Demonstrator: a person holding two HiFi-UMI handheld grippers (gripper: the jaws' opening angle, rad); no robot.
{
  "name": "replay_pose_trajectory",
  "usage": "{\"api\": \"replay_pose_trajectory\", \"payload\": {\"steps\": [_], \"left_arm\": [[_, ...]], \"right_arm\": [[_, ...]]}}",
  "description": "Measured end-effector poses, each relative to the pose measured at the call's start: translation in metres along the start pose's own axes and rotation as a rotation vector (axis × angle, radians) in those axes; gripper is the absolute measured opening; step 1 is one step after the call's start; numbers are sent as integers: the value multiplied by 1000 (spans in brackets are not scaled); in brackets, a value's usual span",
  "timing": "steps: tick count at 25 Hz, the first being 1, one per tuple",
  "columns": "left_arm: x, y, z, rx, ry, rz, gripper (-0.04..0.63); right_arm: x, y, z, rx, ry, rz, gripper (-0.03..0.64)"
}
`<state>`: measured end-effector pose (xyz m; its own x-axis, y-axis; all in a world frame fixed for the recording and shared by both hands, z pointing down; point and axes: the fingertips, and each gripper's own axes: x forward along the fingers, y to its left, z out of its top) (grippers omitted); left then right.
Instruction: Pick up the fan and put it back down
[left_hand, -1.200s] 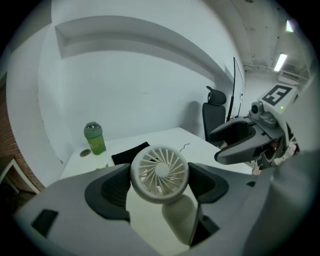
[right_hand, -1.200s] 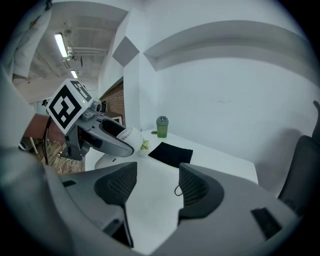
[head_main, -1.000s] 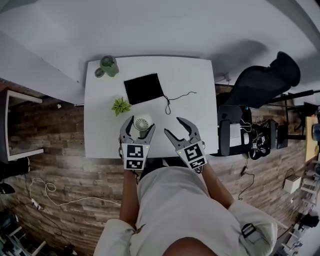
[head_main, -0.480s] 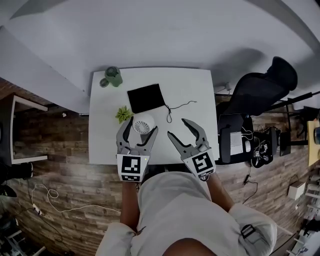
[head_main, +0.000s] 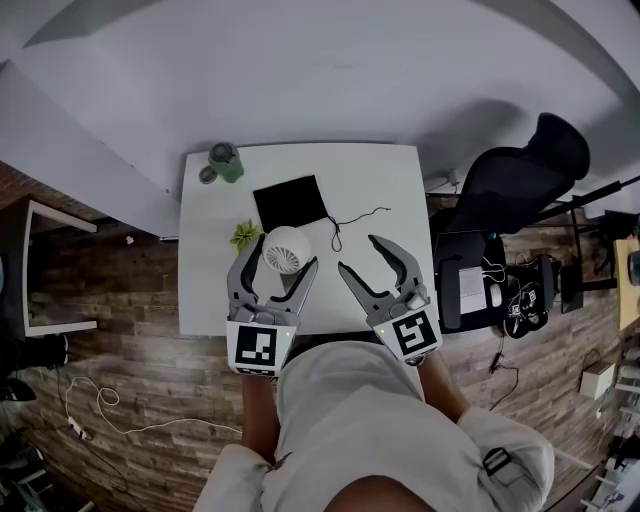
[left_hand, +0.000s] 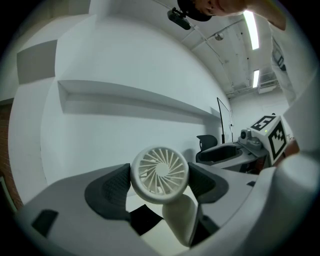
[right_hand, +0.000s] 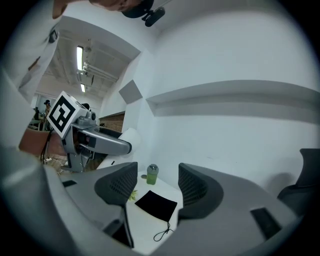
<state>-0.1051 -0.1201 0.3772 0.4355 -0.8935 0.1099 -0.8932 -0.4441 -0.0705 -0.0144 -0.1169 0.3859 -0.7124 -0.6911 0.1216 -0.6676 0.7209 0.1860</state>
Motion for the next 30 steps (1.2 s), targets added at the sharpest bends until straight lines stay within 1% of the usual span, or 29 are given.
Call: {"api": "replay_pose_trajectory", "payload": {"steps": [6,12,14,17,20,30], "left_arm": [[5,-2,0,16,2,-11,354],[14,-2,-7,-1,18,-15,354],[18,-2,-12,8,32,-22,354],[22,-3,-22,10,59,-32,354],[27,-4,-37,-5,94,-39,354],[35,-10,-104,-60,240,-67,354]], "right_arm": [[0,-7,4,-5,-10,-15,258],[3,-13,-3,-5,6,-16,258],[5,-14,-7,-9,17,-13,256],[7,-15,-16,-10,45,-7,256],[9,-14,-30,4,84,-2,256],[12,-5,-85,111,203,24,253]]}}
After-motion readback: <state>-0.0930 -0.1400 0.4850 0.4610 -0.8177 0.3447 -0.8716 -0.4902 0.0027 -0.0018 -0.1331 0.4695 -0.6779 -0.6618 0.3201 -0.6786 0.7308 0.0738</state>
